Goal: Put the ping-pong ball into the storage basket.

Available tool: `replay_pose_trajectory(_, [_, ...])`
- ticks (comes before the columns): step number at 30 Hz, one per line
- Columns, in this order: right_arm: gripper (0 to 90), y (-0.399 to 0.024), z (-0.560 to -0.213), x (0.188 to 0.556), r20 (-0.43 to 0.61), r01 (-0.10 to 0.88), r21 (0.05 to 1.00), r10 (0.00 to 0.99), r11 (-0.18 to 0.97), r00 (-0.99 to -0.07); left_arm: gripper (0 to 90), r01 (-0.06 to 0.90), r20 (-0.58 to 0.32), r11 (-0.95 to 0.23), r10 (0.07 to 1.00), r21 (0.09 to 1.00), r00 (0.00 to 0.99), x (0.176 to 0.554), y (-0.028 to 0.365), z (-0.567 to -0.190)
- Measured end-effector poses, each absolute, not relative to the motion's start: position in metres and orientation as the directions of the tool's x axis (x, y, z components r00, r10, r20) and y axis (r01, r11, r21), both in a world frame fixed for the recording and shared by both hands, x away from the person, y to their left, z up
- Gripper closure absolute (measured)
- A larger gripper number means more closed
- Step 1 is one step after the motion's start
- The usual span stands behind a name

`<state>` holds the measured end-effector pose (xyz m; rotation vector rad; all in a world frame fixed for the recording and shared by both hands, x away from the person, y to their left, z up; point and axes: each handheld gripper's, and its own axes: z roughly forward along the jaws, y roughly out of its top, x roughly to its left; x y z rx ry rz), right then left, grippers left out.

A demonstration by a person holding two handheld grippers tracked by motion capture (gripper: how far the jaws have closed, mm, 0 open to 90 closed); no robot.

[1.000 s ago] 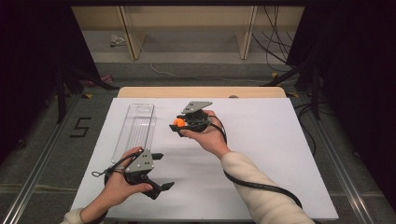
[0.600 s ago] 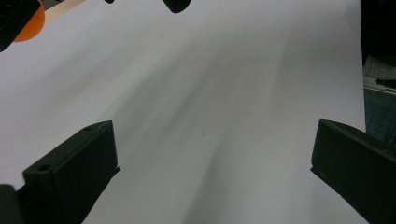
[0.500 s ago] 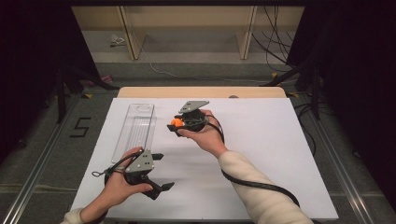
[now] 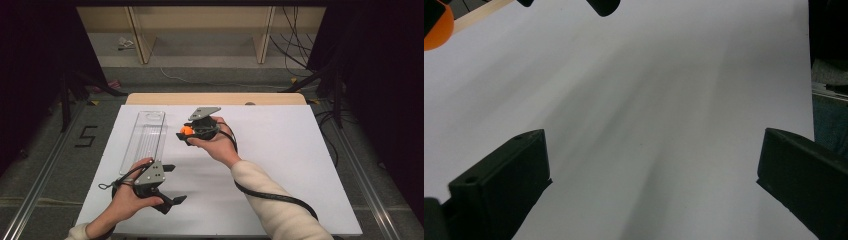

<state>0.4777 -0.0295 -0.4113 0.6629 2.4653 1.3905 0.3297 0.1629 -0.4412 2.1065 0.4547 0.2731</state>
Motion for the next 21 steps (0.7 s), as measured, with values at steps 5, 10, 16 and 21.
replay_pose_trajectory(5, [51.7,-0.028,-0.41,0.479,0.019,0.27,0.853,0.491,0.446,-0.871,0.0,0.214,0.02,-0.498,0.423,0.84,0.906,0.33,0.163,-0.441])
replay_pose_trajectory(10, [51.7,-0.026,-0.409,0.479,0.02,0.27,0.853,0.489,0.447,-0.872,0.0,0.214,0.018,-0.496,0.421,0.842,0.907,0.329,0.163,-0.441])
replay_pose_trajectory(16, [51.7,-0.021,-0.408,0.48,0.021,0.27,0.851,0.484,0.45,-0.875,0.0,0.214,0.016,-0.496,0.42,0.842,0.907,0.329,0.162,-0.442])
replay_pose_trajectory(21, [51.6,-0.018,-0.408,0.481,0.022,0.271,0.849,0.481,0.454,-0.876,0.0,0.214,0.017,-0.496,0.42,0.841,0.907,0.329,0.162,-0.442])
